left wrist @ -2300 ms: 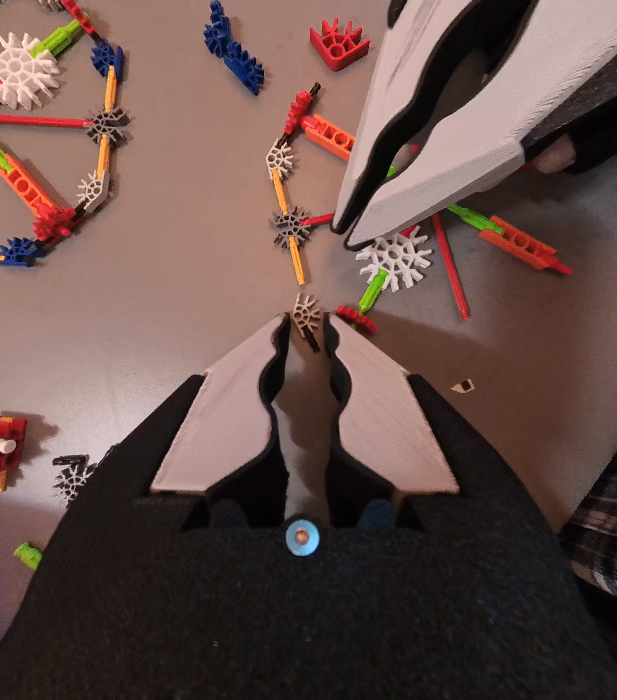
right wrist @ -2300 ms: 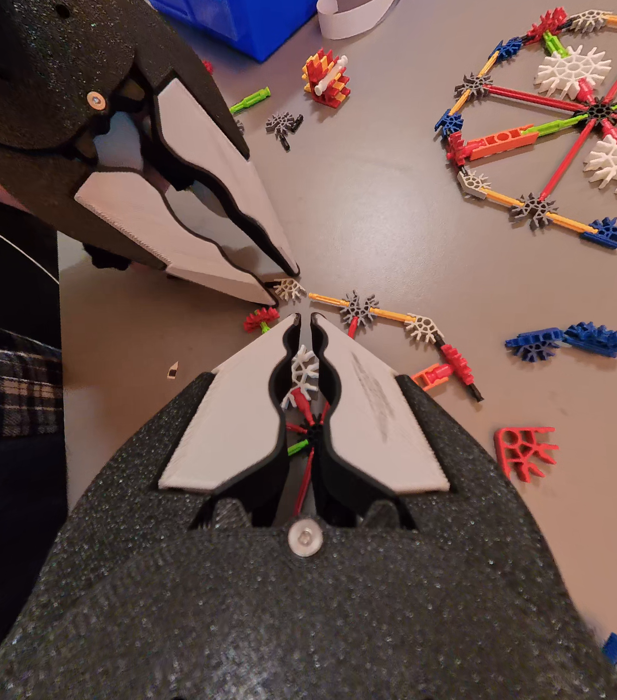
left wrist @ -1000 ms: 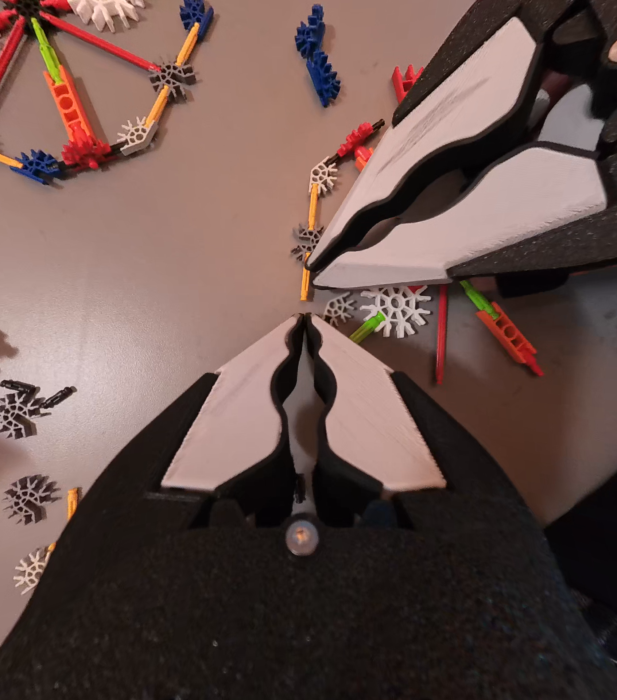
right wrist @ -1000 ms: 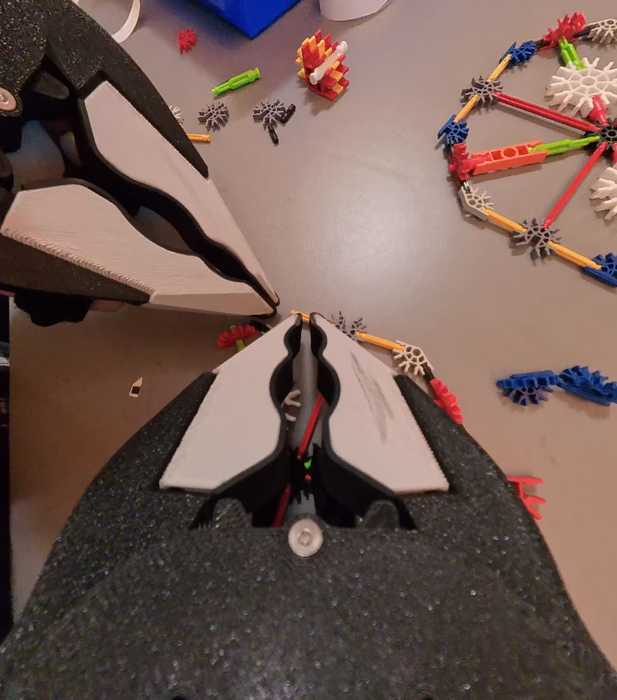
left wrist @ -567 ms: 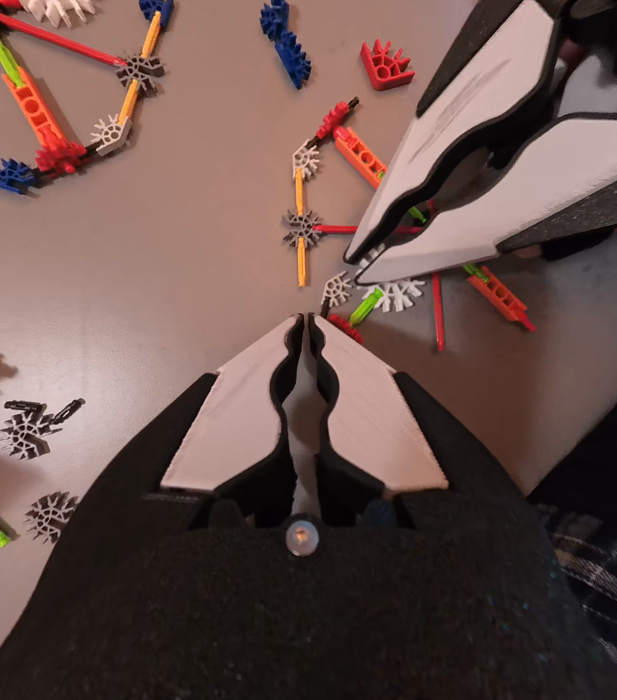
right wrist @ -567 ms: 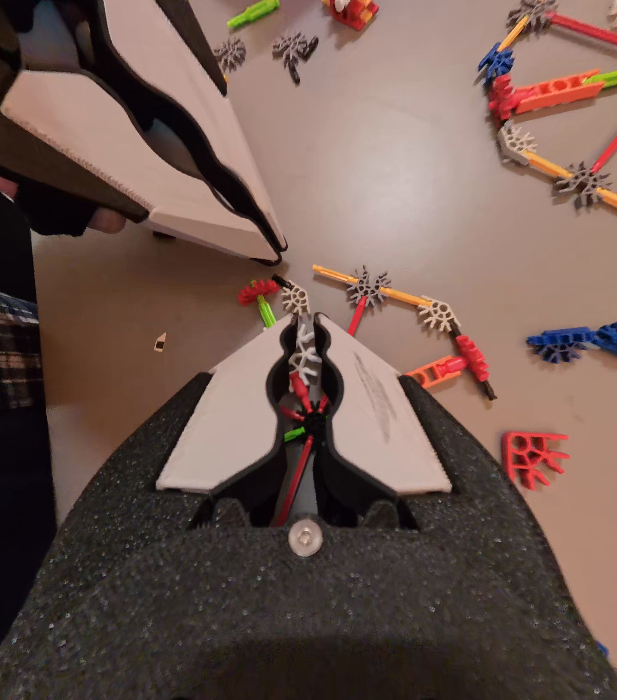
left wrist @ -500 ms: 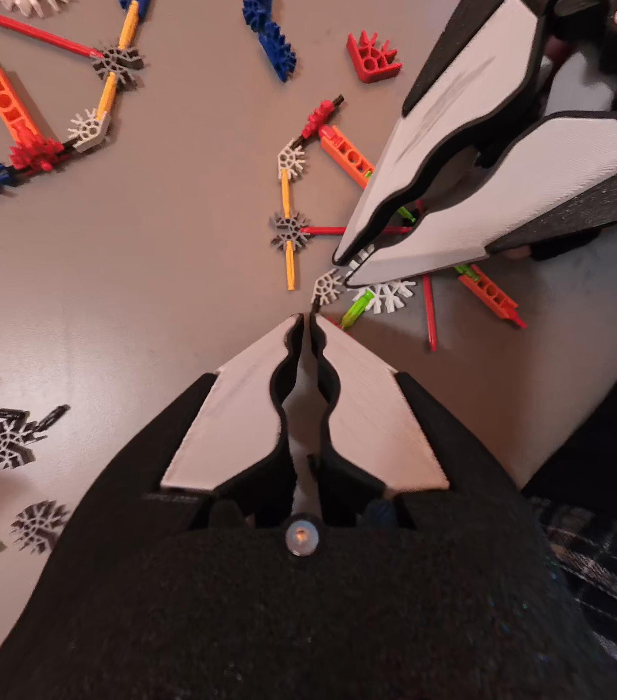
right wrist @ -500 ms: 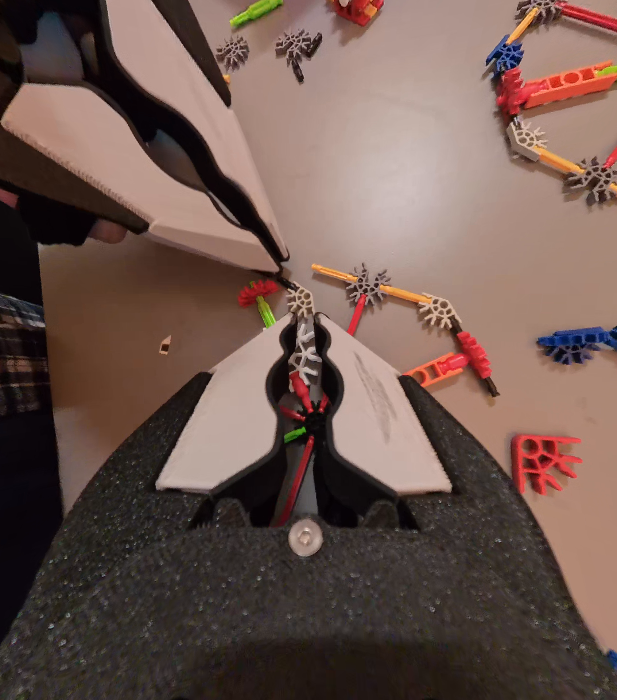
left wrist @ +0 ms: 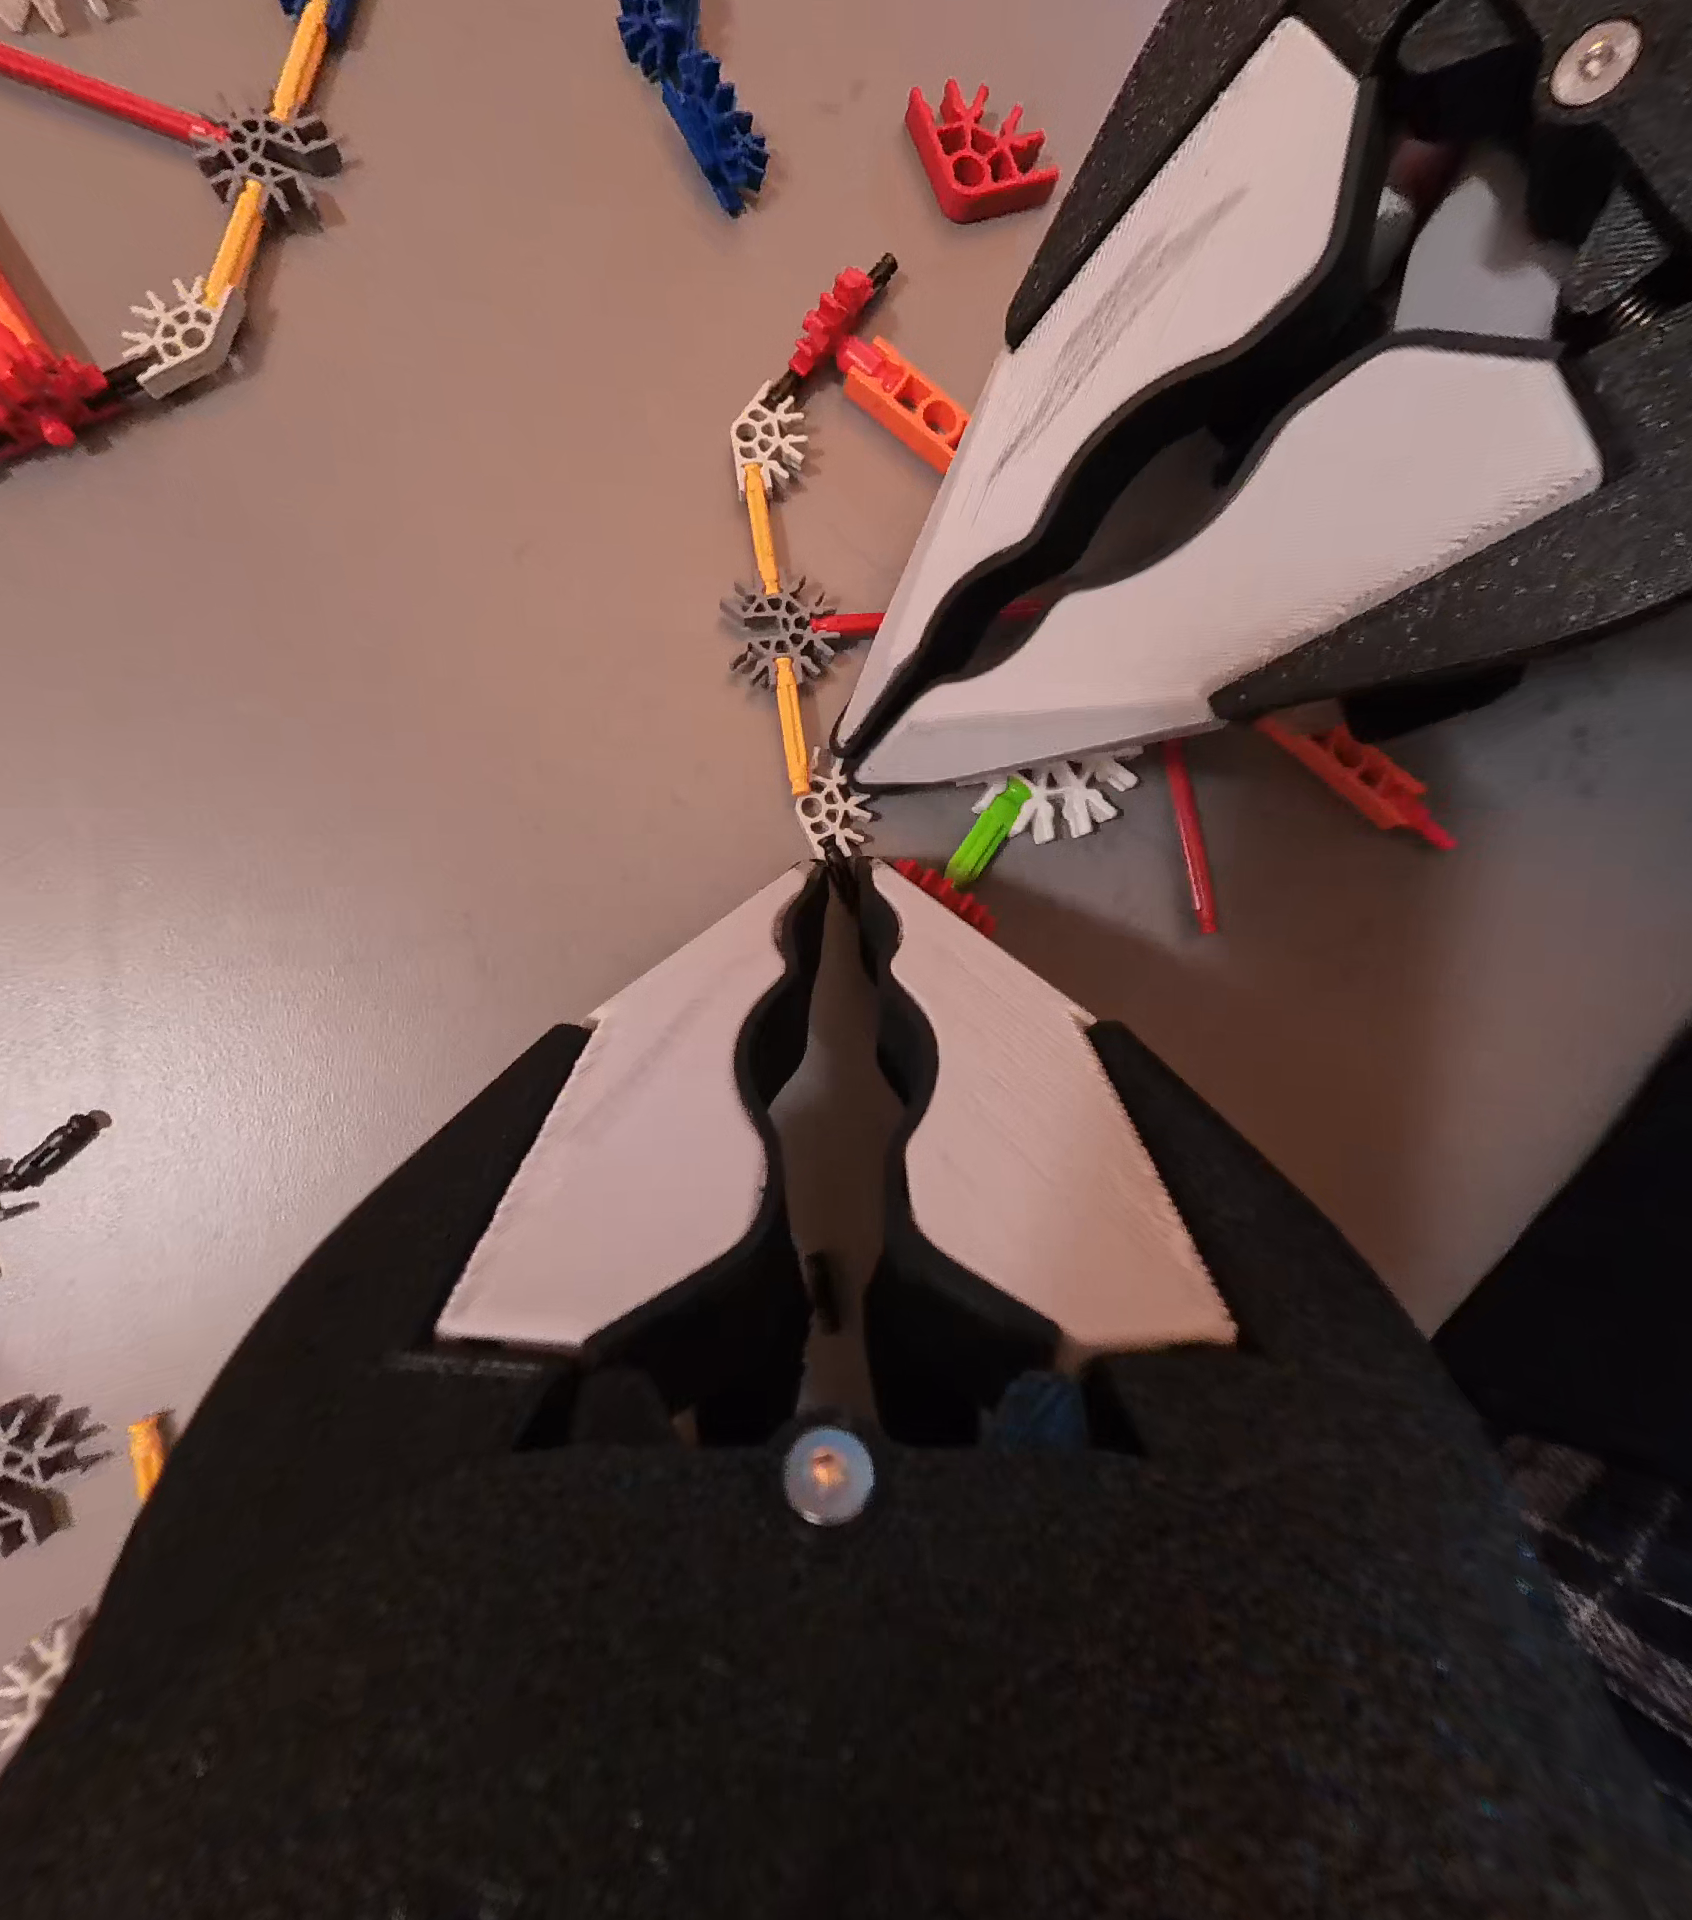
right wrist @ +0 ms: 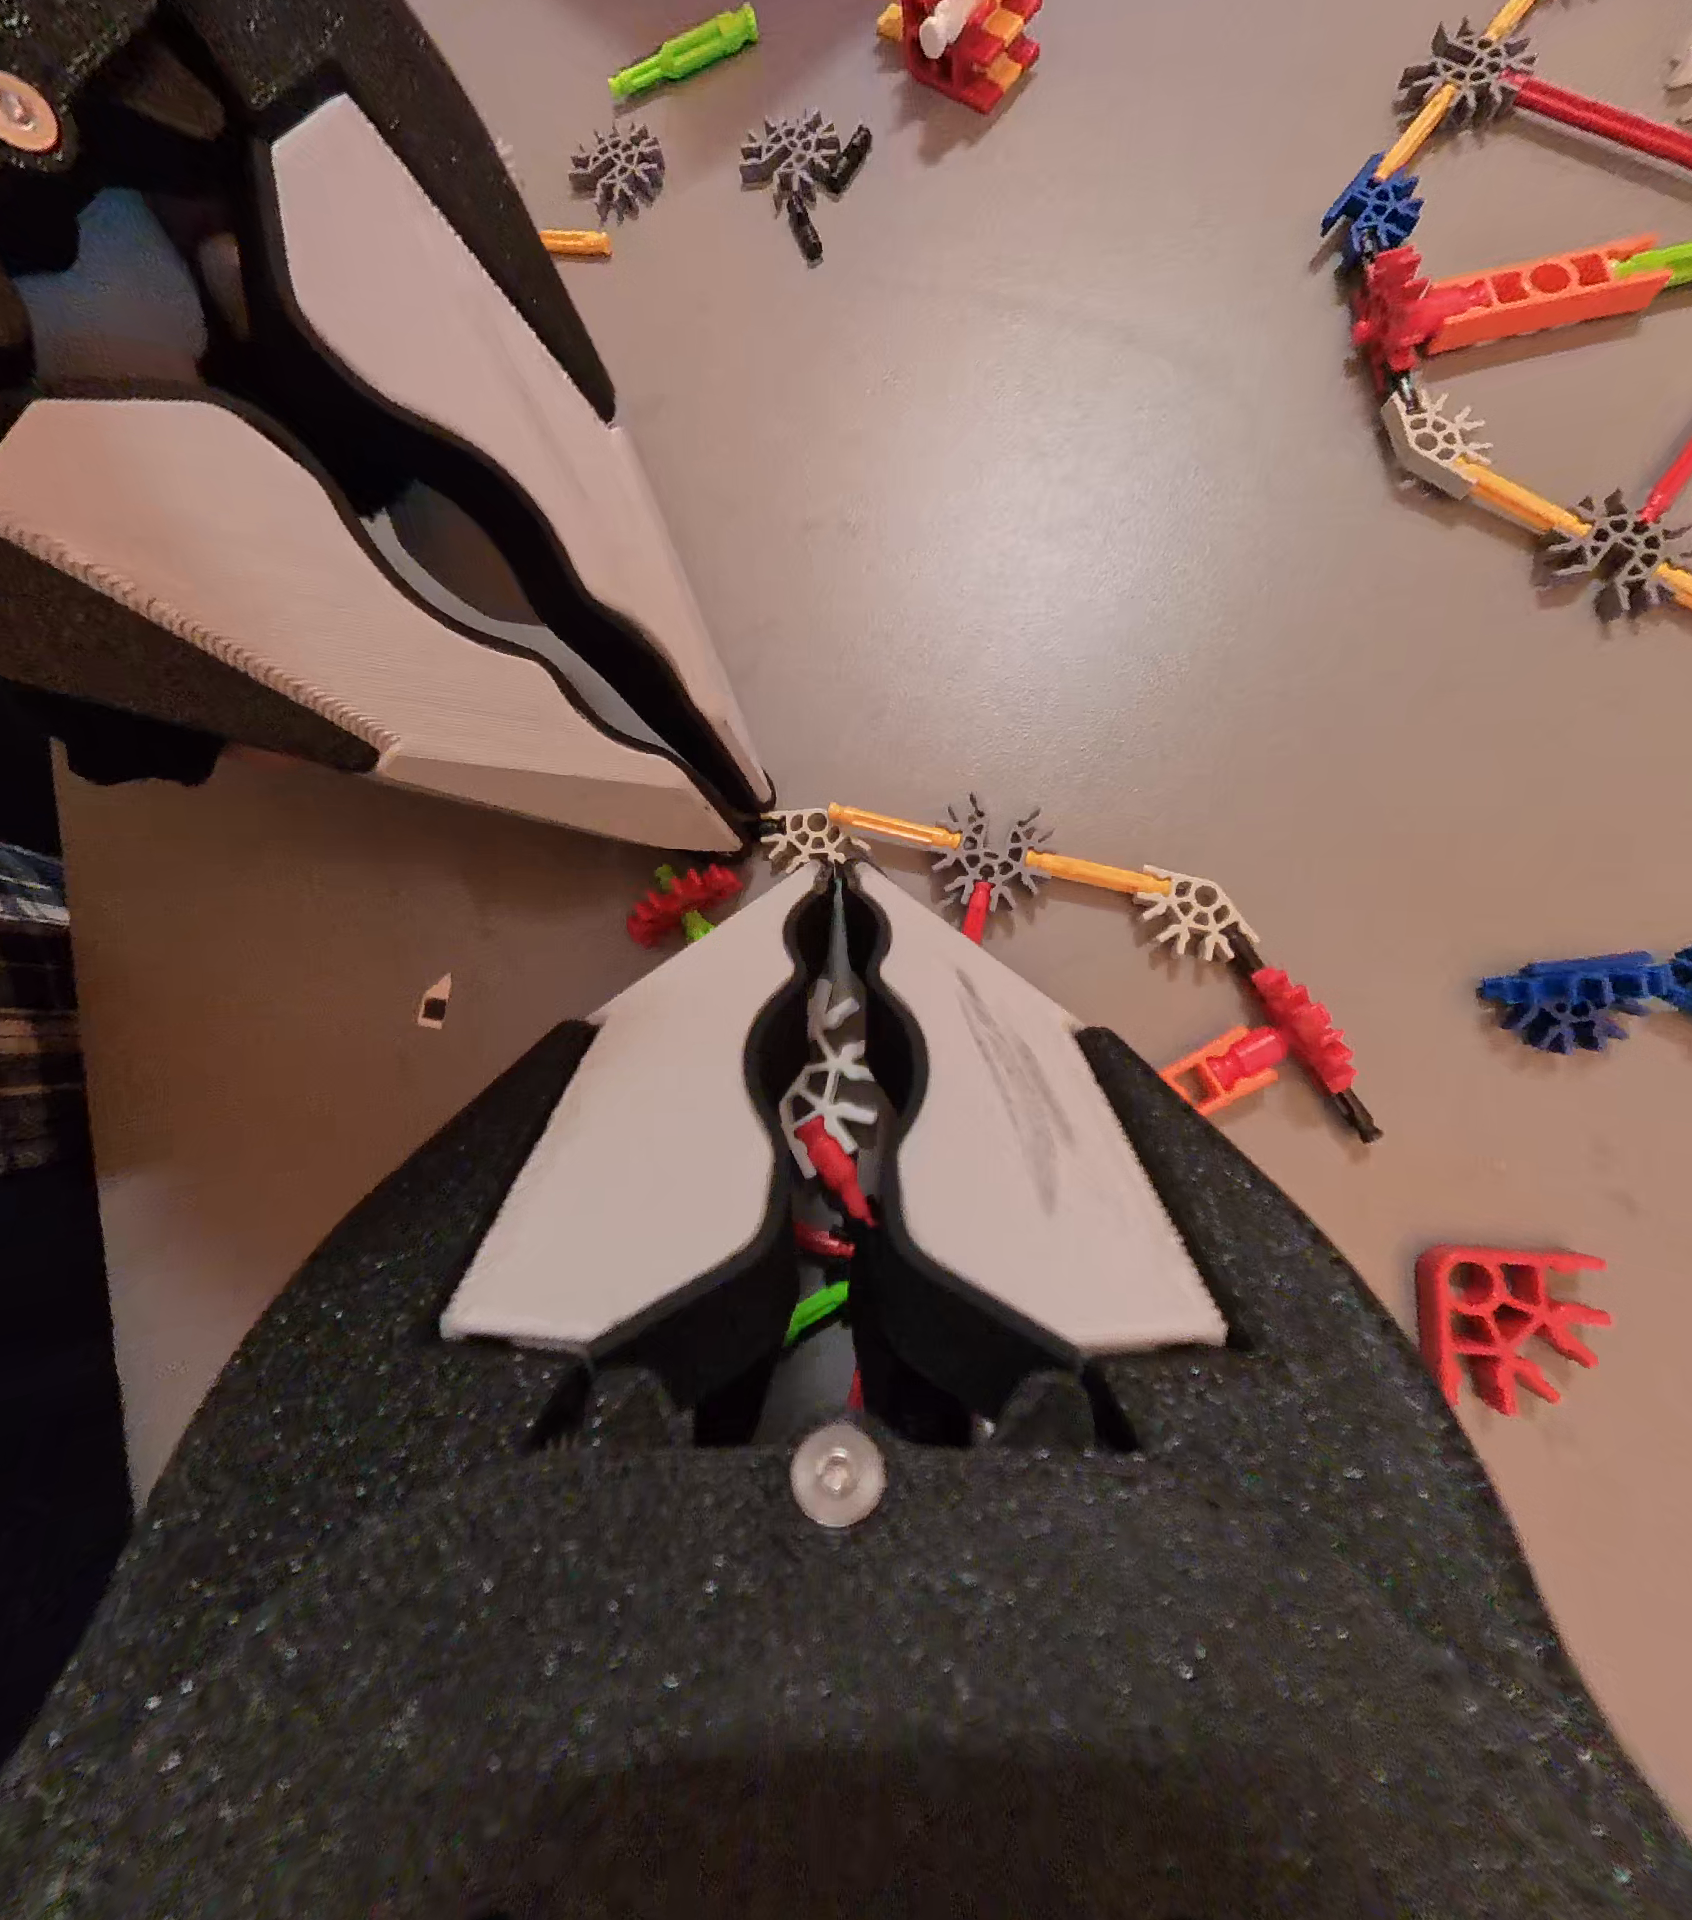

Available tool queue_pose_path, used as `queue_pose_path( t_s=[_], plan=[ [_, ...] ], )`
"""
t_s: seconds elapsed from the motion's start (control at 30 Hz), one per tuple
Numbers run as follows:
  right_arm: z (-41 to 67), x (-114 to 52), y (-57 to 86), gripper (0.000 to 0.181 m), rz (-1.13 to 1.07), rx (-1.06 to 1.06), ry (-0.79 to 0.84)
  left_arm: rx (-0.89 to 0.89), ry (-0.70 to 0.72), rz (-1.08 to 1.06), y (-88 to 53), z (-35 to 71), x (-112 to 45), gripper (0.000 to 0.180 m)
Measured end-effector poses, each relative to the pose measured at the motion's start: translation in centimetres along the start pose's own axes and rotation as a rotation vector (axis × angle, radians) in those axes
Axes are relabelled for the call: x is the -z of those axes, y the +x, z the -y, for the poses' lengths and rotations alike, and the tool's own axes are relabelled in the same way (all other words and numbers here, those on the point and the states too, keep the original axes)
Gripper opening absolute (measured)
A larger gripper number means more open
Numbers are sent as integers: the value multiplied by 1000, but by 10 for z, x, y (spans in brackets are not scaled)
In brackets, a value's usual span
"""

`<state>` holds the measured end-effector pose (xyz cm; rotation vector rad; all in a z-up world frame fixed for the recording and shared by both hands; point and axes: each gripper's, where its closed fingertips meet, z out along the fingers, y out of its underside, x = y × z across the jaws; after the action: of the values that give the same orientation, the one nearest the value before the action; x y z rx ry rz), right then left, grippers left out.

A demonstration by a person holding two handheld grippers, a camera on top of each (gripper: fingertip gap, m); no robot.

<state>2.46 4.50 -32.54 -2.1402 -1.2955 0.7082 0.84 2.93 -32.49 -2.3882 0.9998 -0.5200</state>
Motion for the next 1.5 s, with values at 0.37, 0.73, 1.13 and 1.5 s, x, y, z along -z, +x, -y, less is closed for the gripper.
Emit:
queue_pose_path(
  t_s=[0.37, 0.73, 1.13, 1.5],
  plan=[
    [4, 4, -5, 0, 37, -46, 28, 74, 55, 31, -10, -3, 9, 0],
    [0, 5, -6, 5, 43, -33, 14, 34, 45, 22, -8, -3, 7, 9],
    [1, 4, -6, 4, 42, -21, 32, -75, 56, 173, -13, -4, 2, 1],
    [4, 10, -1, 4, 31, -26, 58, 23, 101, 177, -12, 3, 11, 0]
  ],
)
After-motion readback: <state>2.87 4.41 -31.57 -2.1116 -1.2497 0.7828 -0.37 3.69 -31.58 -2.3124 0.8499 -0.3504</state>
